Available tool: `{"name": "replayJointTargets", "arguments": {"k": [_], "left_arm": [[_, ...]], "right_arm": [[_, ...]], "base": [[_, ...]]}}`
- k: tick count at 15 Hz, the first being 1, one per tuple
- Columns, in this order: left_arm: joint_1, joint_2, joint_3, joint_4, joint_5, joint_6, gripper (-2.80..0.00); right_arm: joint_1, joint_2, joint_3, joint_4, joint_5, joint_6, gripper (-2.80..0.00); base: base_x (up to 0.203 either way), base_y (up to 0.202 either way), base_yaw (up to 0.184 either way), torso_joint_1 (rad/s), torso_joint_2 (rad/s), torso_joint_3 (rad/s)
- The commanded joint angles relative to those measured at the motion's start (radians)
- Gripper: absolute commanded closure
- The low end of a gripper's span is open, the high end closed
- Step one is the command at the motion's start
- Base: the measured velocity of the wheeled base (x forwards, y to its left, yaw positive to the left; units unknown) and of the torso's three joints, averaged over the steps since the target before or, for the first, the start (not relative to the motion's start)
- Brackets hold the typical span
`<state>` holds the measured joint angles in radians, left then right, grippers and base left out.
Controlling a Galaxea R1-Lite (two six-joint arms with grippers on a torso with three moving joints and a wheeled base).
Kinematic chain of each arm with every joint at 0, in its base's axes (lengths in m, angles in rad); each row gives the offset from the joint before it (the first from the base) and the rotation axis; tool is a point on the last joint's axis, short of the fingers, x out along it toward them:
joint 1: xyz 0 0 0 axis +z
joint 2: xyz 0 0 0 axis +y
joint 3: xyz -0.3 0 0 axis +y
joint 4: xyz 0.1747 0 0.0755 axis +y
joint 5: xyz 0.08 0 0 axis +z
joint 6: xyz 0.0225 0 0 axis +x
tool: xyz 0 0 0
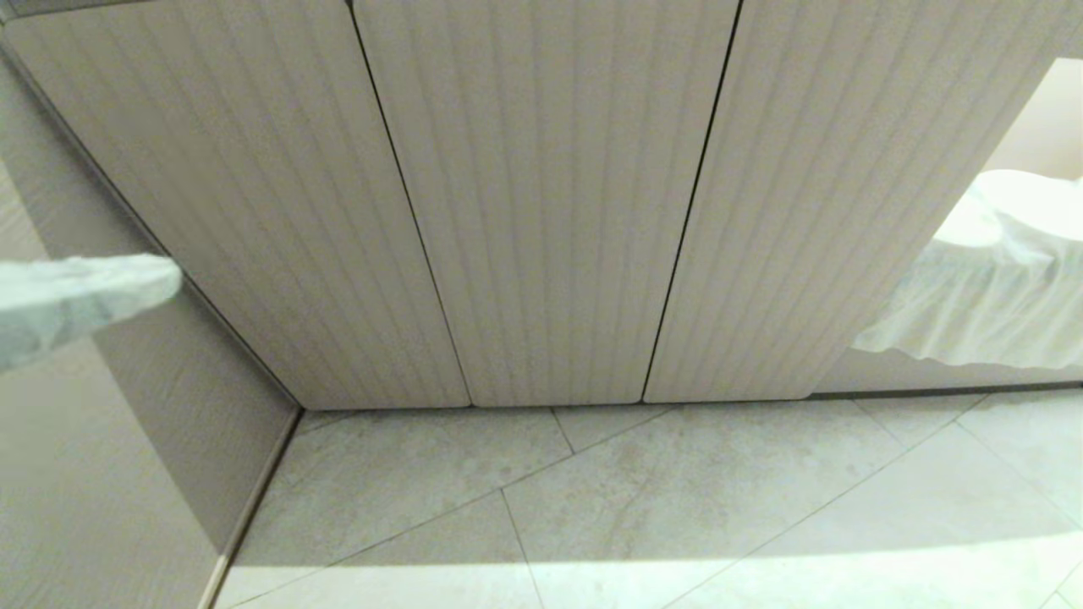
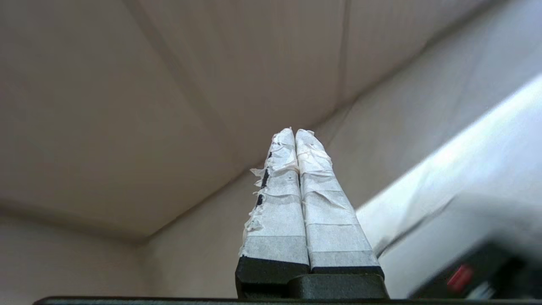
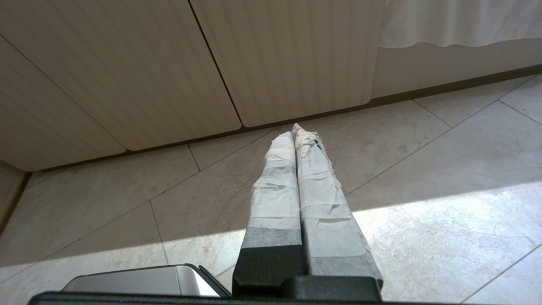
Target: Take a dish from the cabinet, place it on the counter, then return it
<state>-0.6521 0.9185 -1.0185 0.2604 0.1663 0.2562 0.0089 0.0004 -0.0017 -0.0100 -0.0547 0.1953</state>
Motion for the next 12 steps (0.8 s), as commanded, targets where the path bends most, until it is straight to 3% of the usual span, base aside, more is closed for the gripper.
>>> {"name": "replayJointTargets", "arguments": {"k": [1, 6, 12], "left_arm": [[0.002, -0.150, 0.016, 0.146, 0.041, 0.056, 0.00], [0.002, -0.203, 0.088, 0.164, 0.043, 0.063, 0.00], [-0.025, -0.497, 0.449, 0.154, 0.038, 0.035, 0.00]], "right_arm": [[0.000, 0.000, 0.000, -0.001, -0.001, 0.001, 0.00], [0.000, 0.000, 0.000, -0.001, 0.000, 0.001, 0.00], [0.000, 0.000, 0.000, -0.001, 0.001, 0.001, 0.00]], "base": [[0.000, 0.000, 0.000, 0.000, 0.00, 0.000], [0.000, 0.000, 0.000, 0.000, 0.00, 0.000], [0.000, 0.000, 0.000, 0.000, 0.00, 0.000]]}}
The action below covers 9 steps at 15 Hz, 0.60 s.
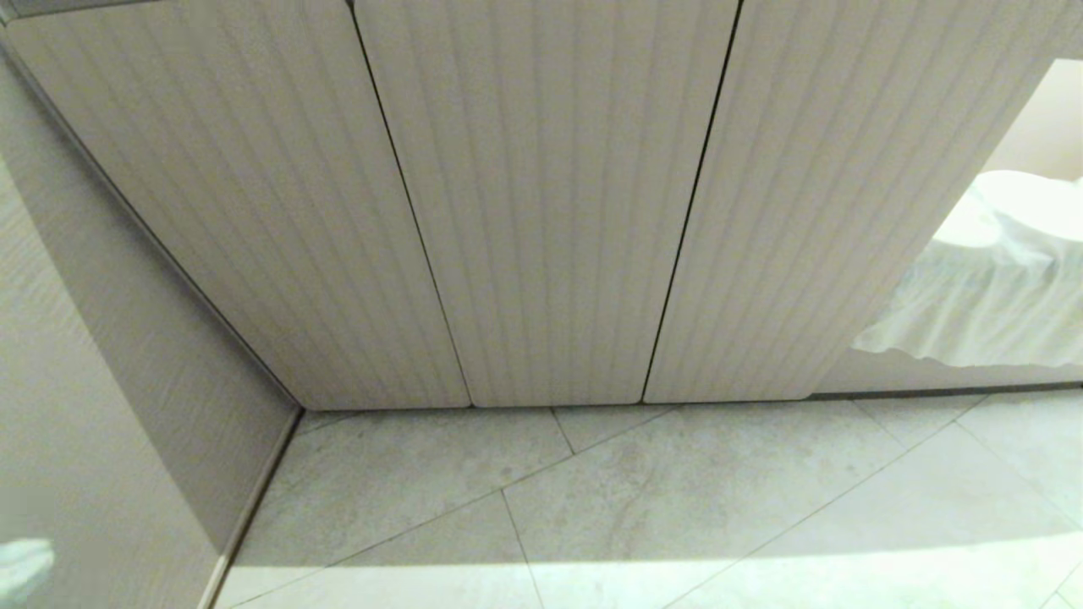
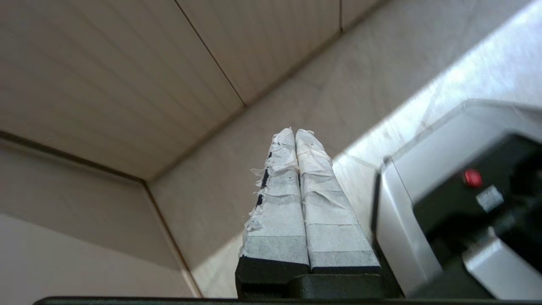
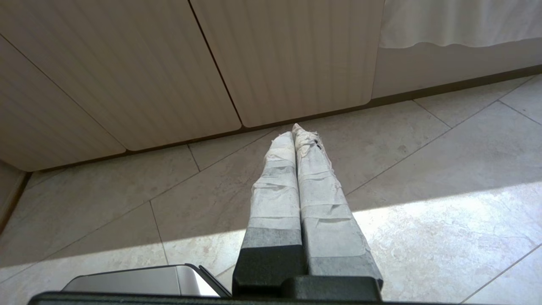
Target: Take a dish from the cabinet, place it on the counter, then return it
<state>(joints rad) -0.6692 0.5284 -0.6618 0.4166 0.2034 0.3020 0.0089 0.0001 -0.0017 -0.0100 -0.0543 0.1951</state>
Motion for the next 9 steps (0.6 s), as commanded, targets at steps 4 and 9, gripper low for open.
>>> {"name": "replayJointTargets", "arguments": {"k": [4, 9], "left_arm": [[0.049, -0.145, 0.303, -0.239, -0.022, -0.074, 0.00], [0.441, -0.234, 0.630, -0.700, -0.321, -0.080, 0.00]], "right_arm": [[0.000, 0.000, 0.000, -0.001, -0.001, 0.001, 0.00], [0.000, 0.000, 0.000, -0.001, -0.001, 0.001, 0.00]], "base": [[0.000, 0.000, 0.000, 0.000, 0.00, 0.000], [0.000, 0.000, 0.000, 0.000, 0.00, 0.000]]}}
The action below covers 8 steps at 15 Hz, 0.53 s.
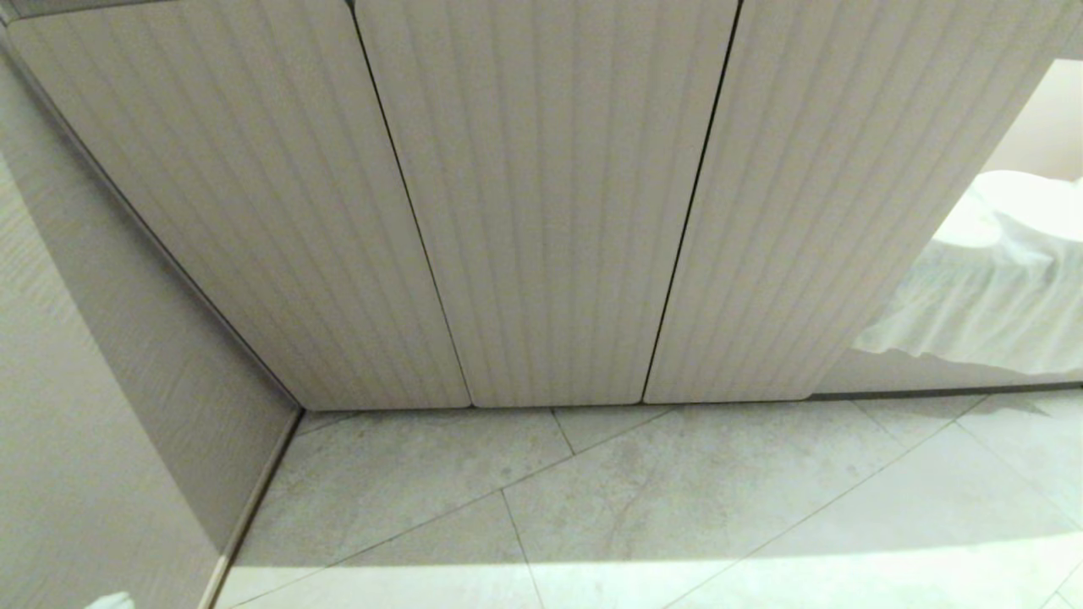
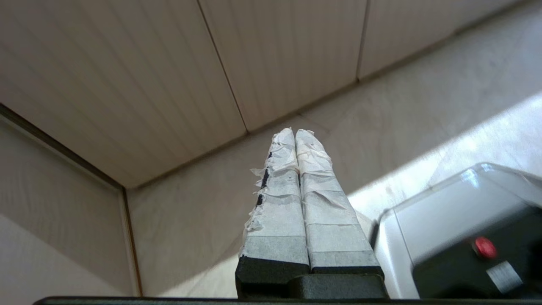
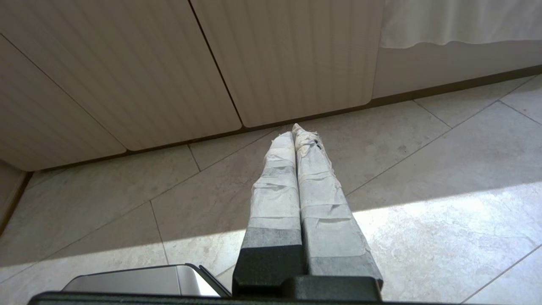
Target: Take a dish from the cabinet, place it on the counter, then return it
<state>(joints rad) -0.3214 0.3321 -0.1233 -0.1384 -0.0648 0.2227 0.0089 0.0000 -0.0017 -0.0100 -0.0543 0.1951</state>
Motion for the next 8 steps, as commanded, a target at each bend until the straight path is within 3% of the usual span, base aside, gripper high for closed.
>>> {"name": "replayJointTargets", "arguments": {"k": [1, 3, 8], "left_arm": [[0.129, -0.046, 0.121, -0.200, -0.066, -0.011, 0.00], [0.143, -0.048, 0.123, -0.200, -0.032, -0.110, 0.00], [0.265, -0.050, 0.123, -0.182, -0.010, -0.148, 0.00]], "right_arm": [[0.000, 0.000, 0.000, -0.001, -0.001, 0.001, 0.00], [0.000, 0.000, 0.000, -0.001, -0.001, 0.001, 0.00], [0.000, 0.000, 0.000, -0.001, -0.001, 0.001, 0.00]], "base": [[0.000, 0.000, 0.000, 0.000, 0.00, 0.000], [0.000, 0.000, 0.000, 0.000, 0.00, 0.000], [0.000, 0.000, 0.000, 0.000, 0.00, 0.000]]}}
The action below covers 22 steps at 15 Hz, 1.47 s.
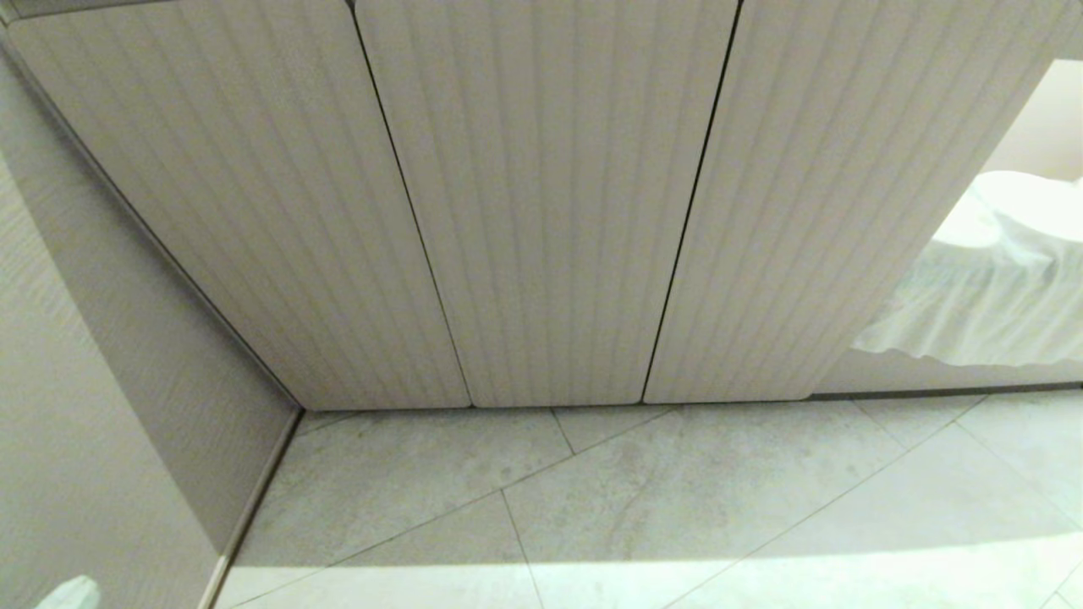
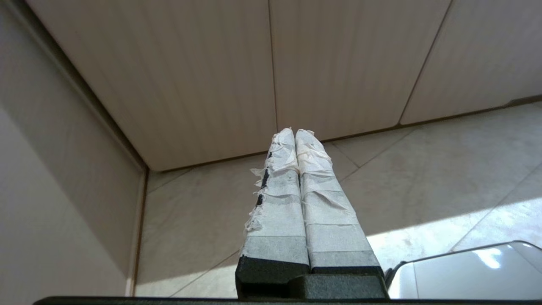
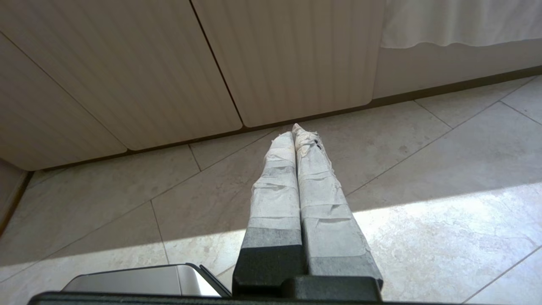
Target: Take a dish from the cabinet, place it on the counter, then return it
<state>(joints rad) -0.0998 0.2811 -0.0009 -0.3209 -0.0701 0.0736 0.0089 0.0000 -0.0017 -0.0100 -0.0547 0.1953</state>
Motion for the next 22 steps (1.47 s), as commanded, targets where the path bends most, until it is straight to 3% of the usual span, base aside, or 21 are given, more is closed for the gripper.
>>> {"name": "replayJointTargets", "arguments": {"k": [1, 3, 7, 9, 14, 22], "left_arm": [[0.102, -0.015, 0.001, 0.014, -0.022, 0.006, 0.00], [0.125, -0.074, 0.001, 0.127, -0.030, 0.011, 0.00], [0.100, -0.280, 0.001, 0.307, 0.037, -0.002, 0.00], [0.098, -0.281, 0.001, 0.318, 0.061, -0.060, 0.00], [0.098, -0.281, 0.001, 0.321, 0.058, -0.034, 0.00], [0.098, -0.281, 0.001, 0.319, 0.059, -0.046, 0.00]], "right_arm": [[0.000, 0.000, 0.000, -0.001, 0.000, 0.001, 0.00], [0.000, 0.000, 0.000, -0.001, 0.000, 0.001, 0.00], [0.000, 0.000, 0.000, -0.001, 0.000, 0.001, 0.00], [0.000, 0.000, 0.000, -0.001, 0.000, 0.001, 0.00], [0.000, 0.000, 0.000, -0.001, 0.000, 0.001, 0.00], [0.000, 0.000, 0.000, -0.001, 0.000, 0.001, 0.00]], "base": [[0.000, 0.000, 0.000, 0.000, 0.00, 0.000], [0.000, 0.000, 0.000, 0.000, 0.00, 0.000], [0.000, 0.000, 0.000, 0.000, 0.00, 0.000], [0.000, 0.000, 0.000, 0.000, 0.00, 0.000], [0.000, 0.000, 0.000, 0.000, 0.00, 0.000], [0.000, 0.000, 0.000, 0.000, 0.00, 0.000]]}}
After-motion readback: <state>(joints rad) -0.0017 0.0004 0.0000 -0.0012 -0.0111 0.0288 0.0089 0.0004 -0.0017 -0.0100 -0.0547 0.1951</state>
